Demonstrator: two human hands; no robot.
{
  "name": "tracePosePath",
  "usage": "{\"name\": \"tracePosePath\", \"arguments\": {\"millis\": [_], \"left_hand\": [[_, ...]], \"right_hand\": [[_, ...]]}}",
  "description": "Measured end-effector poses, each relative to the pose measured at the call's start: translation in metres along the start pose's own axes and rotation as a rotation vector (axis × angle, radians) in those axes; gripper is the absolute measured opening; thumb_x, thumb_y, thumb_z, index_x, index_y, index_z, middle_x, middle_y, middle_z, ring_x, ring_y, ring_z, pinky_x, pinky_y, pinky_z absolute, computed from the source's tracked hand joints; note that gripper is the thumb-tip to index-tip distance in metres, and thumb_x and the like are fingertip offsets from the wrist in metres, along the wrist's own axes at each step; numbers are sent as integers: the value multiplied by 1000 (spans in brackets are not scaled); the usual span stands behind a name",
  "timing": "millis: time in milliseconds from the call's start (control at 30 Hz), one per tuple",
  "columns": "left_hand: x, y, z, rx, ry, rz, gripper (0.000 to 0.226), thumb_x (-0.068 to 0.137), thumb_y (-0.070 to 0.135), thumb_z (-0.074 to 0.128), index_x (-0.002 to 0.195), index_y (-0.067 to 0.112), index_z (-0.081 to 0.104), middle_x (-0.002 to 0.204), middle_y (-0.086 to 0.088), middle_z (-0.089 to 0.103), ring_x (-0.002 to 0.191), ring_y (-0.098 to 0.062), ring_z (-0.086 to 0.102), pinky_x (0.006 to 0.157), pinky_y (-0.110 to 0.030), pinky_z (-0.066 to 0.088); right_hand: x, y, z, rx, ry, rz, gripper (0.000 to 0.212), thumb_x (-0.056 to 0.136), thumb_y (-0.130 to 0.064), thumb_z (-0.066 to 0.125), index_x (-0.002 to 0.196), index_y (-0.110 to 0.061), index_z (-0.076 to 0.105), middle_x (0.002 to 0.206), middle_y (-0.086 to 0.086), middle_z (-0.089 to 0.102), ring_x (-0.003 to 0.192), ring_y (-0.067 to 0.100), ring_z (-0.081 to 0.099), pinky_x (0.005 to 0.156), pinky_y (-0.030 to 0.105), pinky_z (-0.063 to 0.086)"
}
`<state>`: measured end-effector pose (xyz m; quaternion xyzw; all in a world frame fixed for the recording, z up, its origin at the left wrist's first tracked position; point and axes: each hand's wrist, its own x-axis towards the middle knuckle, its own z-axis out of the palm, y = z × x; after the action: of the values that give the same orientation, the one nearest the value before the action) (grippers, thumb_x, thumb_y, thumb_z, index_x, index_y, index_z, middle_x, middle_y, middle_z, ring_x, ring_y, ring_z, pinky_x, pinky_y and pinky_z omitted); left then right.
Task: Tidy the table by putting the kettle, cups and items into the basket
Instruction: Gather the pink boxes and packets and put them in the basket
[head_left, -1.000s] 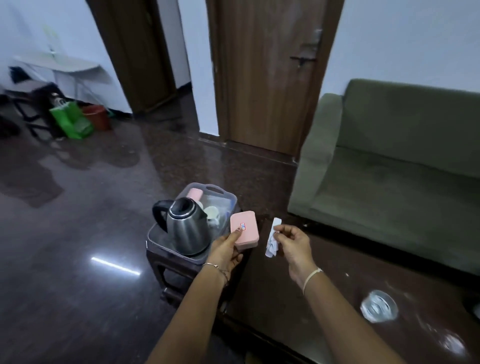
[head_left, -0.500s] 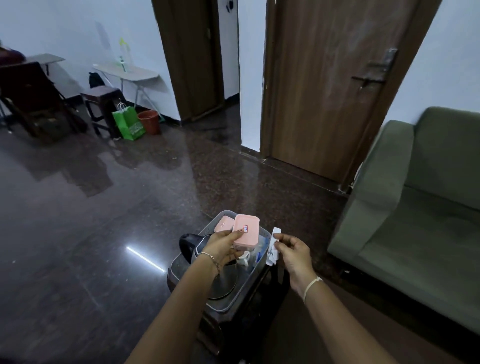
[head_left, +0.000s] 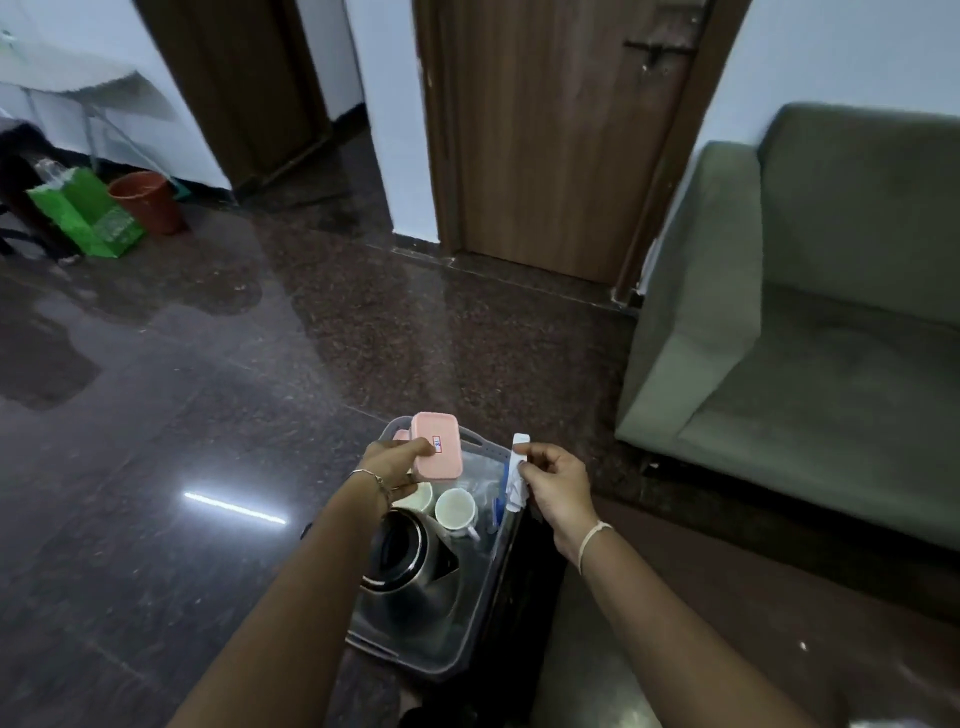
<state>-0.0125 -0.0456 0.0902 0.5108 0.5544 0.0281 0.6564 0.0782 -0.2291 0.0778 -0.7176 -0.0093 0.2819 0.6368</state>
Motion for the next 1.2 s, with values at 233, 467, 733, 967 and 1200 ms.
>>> {"name": "tracePosePath", "arguments": {"millis": [233, 467, 733, 967, 1200], "left_hand": [[76, 7, -5, 185, -54, -41, 18, 77, 9, 72, 88, 11, 58, 88, -11, 62, 83, -26, 60, 53, -25, 30], [129, -6, -3, 292, -138, -29, 12, 83, 2, 68, 83, 9, 59, 76, -8, 61, 64, -24, 56, 39, -19, 36], [165, -22, 7, 629, -141, 106, 33, 77, 13, 77, 106, 0, 68, 109, -17, 71, 82, -24, 63, 75, -29, 48], [172, -28, 10, 920, -152, 286, 29, 81, 29, 71, 100, 6, 72, 100, -13, 74, 96, -30, 67, 84, -30, 49], [175, -28, 9, 1026, -108, 390, 22, 82, 24, 68, 99, 11, 73, 98, -13, 74, 94, -31, 68, 84, -37, 54]], "right_hand": [[26, 29, 37, -13, 173, 122, 25, 86, 8, 52, 98, -7, 70, 68, -1, 66, 46, -4, 58, 46, 10, 45], [44, 66, 57, -72, 317, 244, 28, 86, 4, 51, 96, -13, 71, 82, 9, 68, 71, 21, 60, 71, 35, 51], [58, 86, 63, -381, 395, 194, 25, 87, -7, 57, 85, -30, 68, 82, -8, 67, 73, 6, 61, 63, 6, 42], [65, 99, 69, -656, 341, 204, 20, 89, -19, 57, 102, -28, 70, 97, -2, 74, 87, 21, 67, 73, 30, 54], [63, 103, 74, -971, 274, 105, 26, 89, -20, 53, 110, -30, 65, 102, 4, 71, 92, 33, 65, 68, 33, 48]]}}
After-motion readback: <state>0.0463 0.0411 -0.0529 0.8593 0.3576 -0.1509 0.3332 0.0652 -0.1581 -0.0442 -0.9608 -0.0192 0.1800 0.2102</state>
